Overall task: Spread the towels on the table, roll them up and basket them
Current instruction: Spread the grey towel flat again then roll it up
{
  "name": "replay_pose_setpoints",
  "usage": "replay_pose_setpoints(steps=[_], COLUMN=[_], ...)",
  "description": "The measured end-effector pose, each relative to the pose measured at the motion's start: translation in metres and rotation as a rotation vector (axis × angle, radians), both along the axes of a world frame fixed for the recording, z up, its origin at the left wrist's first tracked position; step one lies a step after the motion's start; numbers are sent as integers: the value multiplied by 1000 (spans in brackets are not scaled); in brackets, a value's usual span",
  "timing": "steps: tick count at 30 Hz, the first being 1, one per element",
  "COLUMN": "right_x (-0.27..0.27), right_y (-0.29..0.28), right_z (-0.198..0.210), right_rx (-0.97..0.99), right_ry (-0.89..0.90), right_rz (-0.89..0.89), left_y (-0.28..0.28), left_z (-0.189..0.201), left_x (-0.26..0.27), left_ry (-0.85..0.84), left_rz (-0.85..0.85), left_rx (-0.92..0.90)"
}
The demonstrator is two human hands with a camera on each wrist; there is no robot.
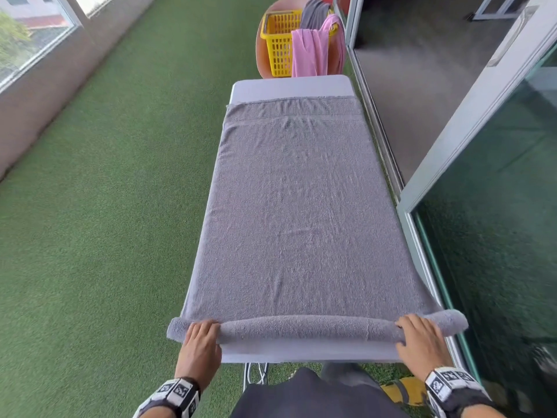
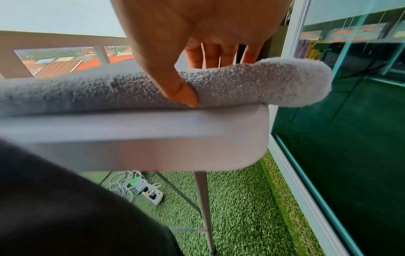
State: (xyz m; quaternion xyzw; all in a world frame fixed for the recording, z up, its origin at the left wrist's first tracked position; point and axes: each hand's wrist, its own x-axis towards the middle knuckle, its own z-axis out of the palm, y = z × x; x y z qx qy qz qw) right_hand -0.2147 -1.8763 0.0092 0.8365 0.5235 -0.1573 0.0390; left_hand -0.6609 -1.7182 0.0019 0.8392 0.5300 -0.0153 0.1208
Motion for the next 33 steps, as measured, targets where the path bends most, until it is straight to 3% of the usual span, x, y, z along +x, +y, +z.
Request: replay_pose_setpoints(steps=[4, 7, 10, 15, 18, 21, 29, 33], right_x=[9, 9, 3, 2, 8, 8, -8, -3], right_y=[25, 23, 2, 14, 37, 42, 20, 38], right_z=[11, 5, -2, 22, 31, 26, 26, 31], right_rx=[86, 168, 84, -62, -16, 118, -75, 20], right_ry=[-83, -67, 2, 8, -69, -32, -53, -51], right_rz=[-25, -11, 31, -21, -3, -22, 16, -21], left_y=[26, 26, 7, 16, 37, 39, 16, 32], left_z=[14, 9, -1, 8, 15, 12, 10, 19], left_x=[12, 18, 9, 7, 18, 28, 19, 24], left_ry=[34, -40, -46, -79, -17, -11, 1, -12], left_rz=[43, 90, -20, -17, 13, 82, 19, 35], left_rx=[81, 11, -5, -41, 84, 26, -81, 2])
